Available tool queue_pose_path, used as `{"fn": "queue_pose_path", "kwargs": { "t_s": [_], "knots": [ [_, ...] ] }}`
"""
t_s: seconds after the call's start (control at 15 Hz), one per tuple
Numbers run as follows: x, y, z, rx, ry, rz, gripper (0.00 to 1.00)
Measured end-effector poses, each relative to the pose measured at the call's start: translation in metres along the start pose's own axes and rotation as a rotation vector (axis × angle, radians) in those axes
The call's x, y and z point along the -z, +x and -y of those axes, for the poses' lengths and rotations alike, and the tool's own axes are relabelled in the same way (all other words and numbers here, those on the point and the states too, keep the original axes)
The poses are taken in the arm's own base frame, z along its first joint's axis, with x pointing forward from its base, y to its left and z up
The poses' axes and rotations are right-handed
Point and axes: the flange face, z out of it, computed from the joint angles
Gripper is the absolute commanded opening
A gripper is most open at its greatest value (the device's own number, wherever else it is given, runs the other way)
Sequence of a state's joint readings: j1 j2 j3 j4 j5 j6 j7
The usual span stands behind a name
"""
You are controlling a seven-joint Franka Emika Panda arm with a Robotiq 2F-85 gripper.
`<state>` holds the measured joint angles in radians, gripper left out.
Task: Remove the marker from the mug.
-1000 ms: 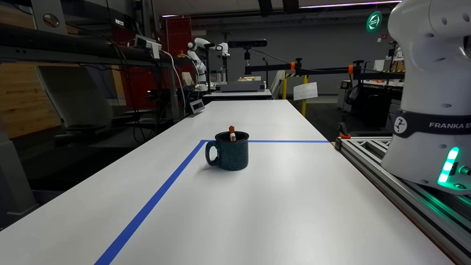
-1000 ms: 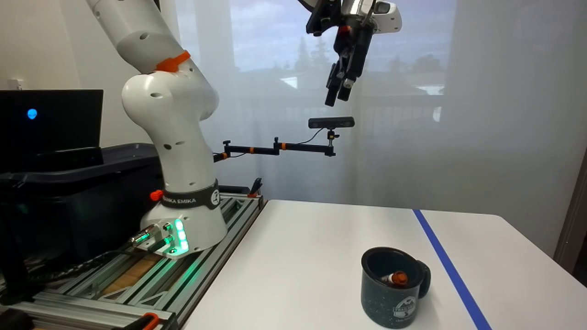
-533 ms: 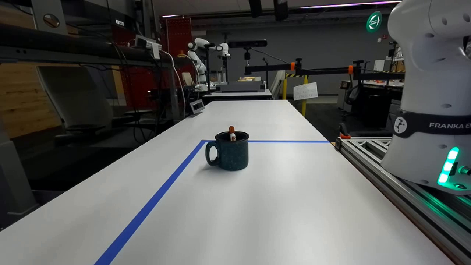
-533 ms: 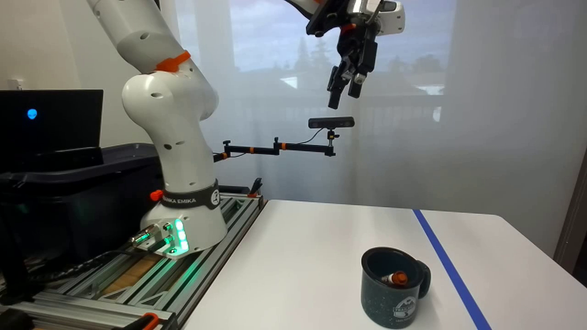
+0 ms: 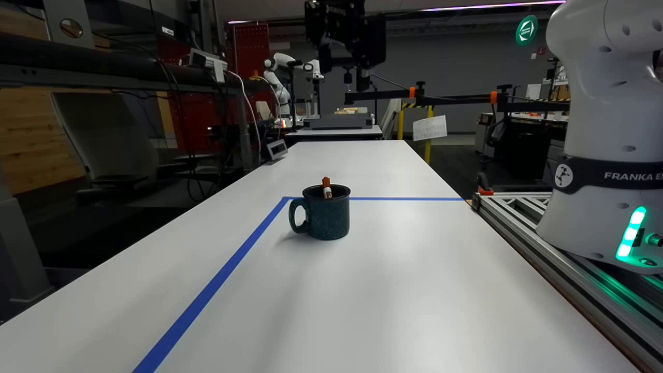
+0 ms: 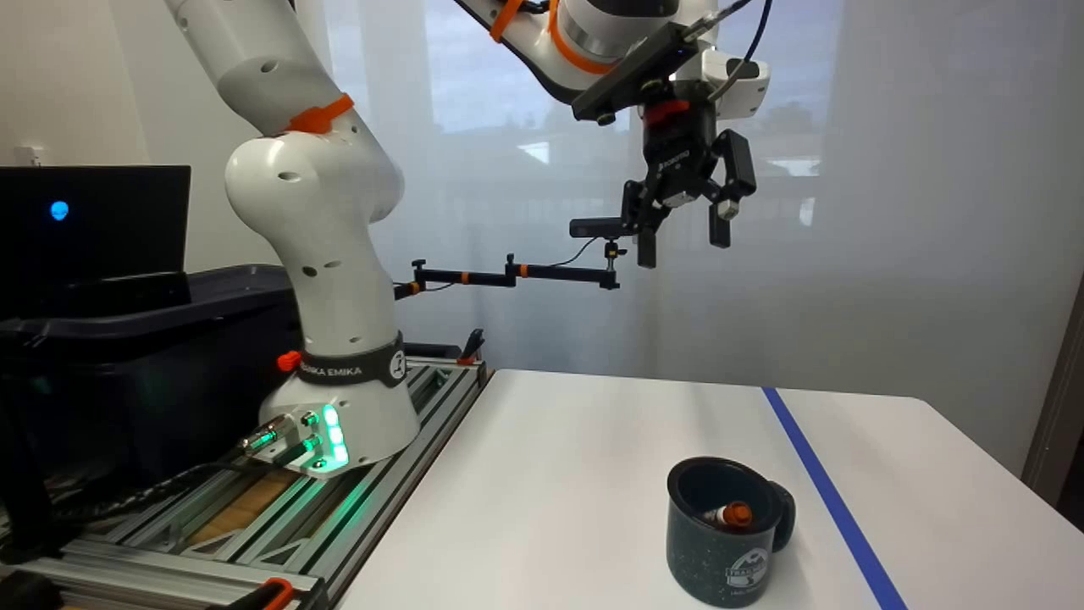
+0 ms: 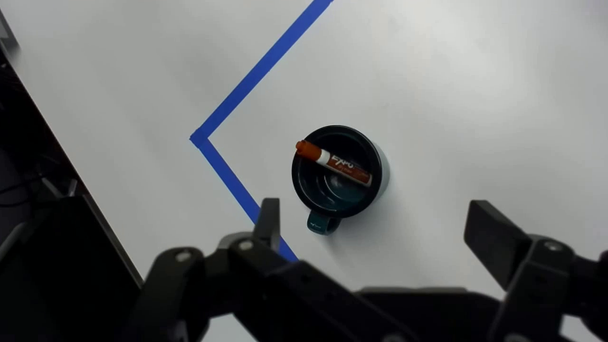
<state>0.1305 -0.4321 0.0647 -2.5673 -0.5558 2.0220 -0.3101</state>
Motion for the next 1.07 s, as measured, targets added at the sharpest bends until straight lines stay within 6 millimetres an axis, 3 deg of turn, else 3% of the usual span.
{"fn": "queue_pose_path", "kwargs": {
  "t_s": [0.53,1.07],
  "knots": [
    [-0.006,0.003,0.002,0.044,-0.001,-0.025,1.00],
    [-0.055,0.009,0.008,0.323,0.038,-0.137,1.00]
  ]
}}
